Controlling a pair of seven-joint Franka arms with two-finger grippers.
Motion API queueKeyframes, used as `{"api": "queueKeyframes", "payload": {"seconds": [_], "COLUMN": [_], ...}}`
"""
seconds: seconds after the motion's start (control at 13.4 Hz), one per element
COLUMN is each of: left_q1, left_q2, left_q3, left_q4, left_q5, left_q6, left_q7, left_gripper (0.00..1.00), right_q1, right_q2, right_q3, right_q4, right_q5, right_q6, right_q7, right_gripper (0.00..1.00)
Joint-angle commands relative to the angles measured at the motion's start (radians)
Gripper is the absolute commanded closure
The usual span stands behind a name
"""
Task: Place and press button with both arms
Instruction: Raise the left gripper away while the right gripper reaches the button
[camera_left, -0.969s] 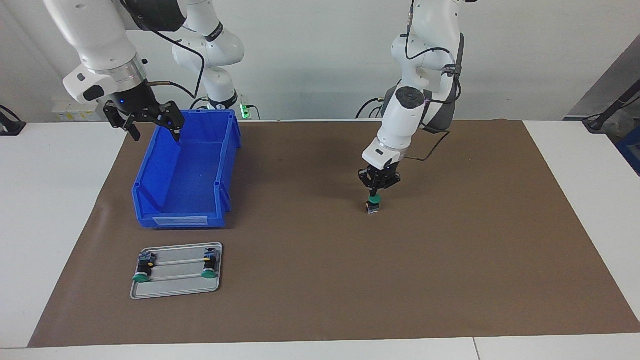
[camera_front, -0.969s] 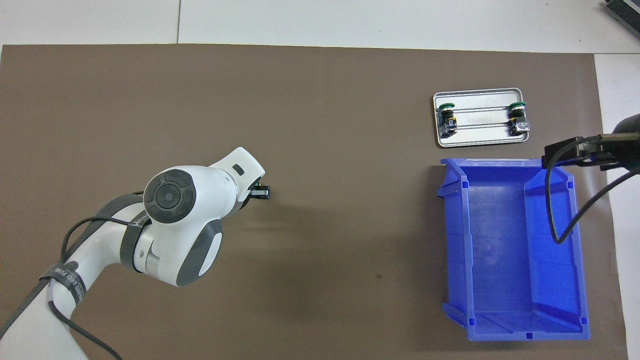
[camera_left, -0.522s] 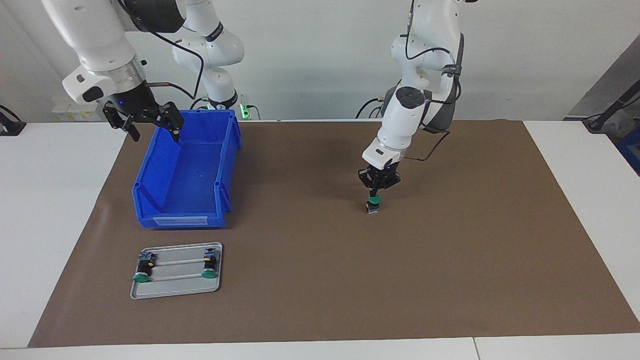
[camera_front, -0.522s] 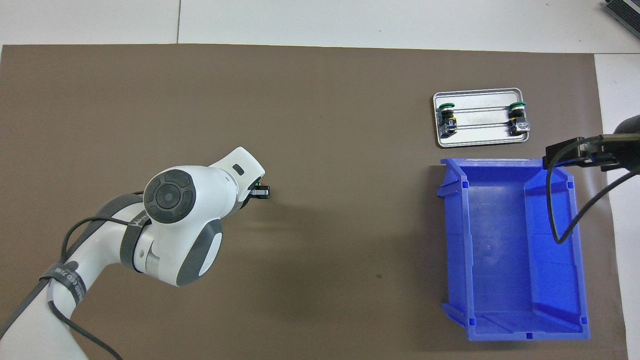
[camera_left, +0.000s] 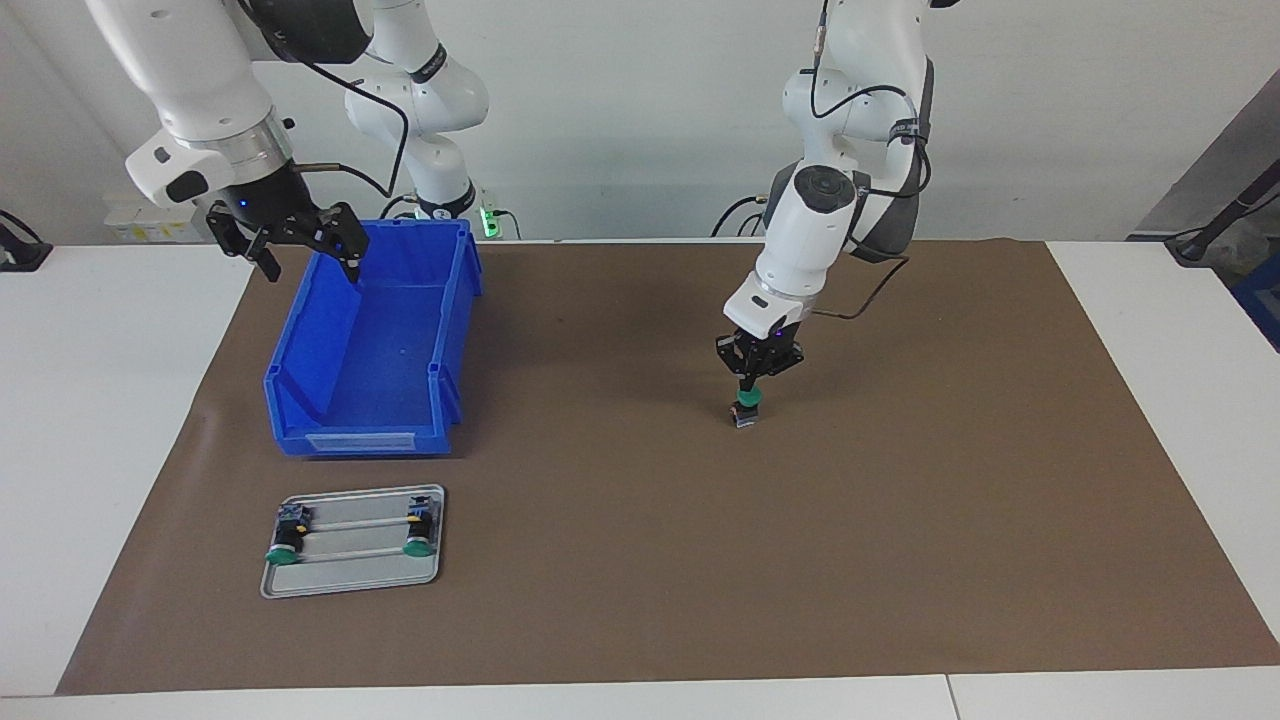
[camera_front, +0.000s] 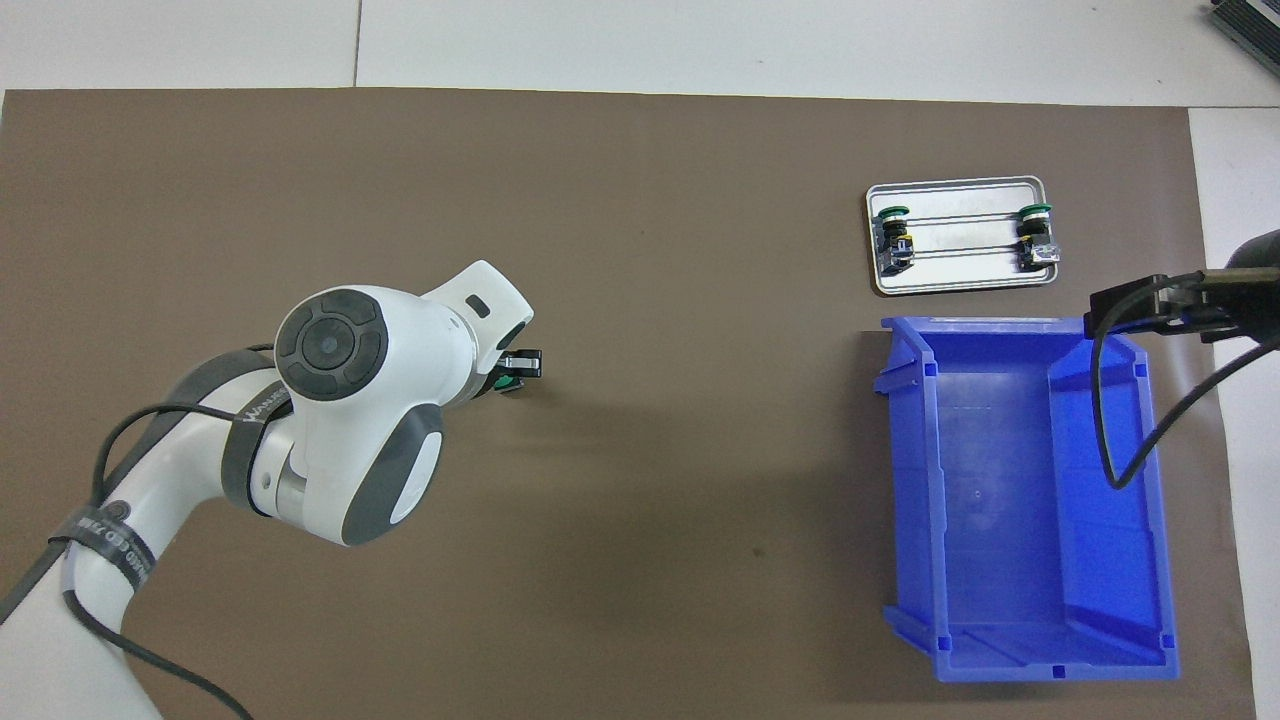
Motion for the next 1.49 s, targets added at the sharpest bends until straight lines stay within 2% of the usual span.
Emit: {"api": "queueKeyframes", "payload": {"seconds": [0.0,0.3,0.45,0.75,1.04,1.42], "left_q1": [0.007,0.107,0.191,0.338,0.398,0.406], "left_q2": [0.019,0.025,0.022,0.013,0.018,0.083], "left_q3": [0.019,0.019,0.019,0.020,0.026,0.014], "left_q4": [0.132,0.286,0.344,0.426,0.510,0.692], "left_q5": [0.023,0.119,0.129,0.127,0.117,0.101], "left_q6": [-0.149,-0.385,-0.465,-0.591,-0.692,-0.855], "left_q7": [-0.007,0.040,0.132,0.303,0.339,0.376], "left_gripper": [0.91,0.90,0.90,0.91,0.90,0.82], "right_q1": [0.005,0.049,0.113,0.290,0.474,0.600], "right_q2": [-0.021,-0.007,0.026,0.202,0.419,0.523], "right_q3": [-0.004,0.001,0.002,0.005,0.011,0.048], "right_q4": [-0.025,-0.029,-0.033,0.056,0.189,0.220], "right_q5": [0.026,0.028,0.028,0.071,0.065,0.066], "right_q6": [0.012,0.058,0.113,0.243,0.428,0.605], "right_q7": [0.000,0.010,0.117,0.331,0.523,0.583], "right_gripper": [0.00,0.00,0.01,0.01,0.01,0.01]}}
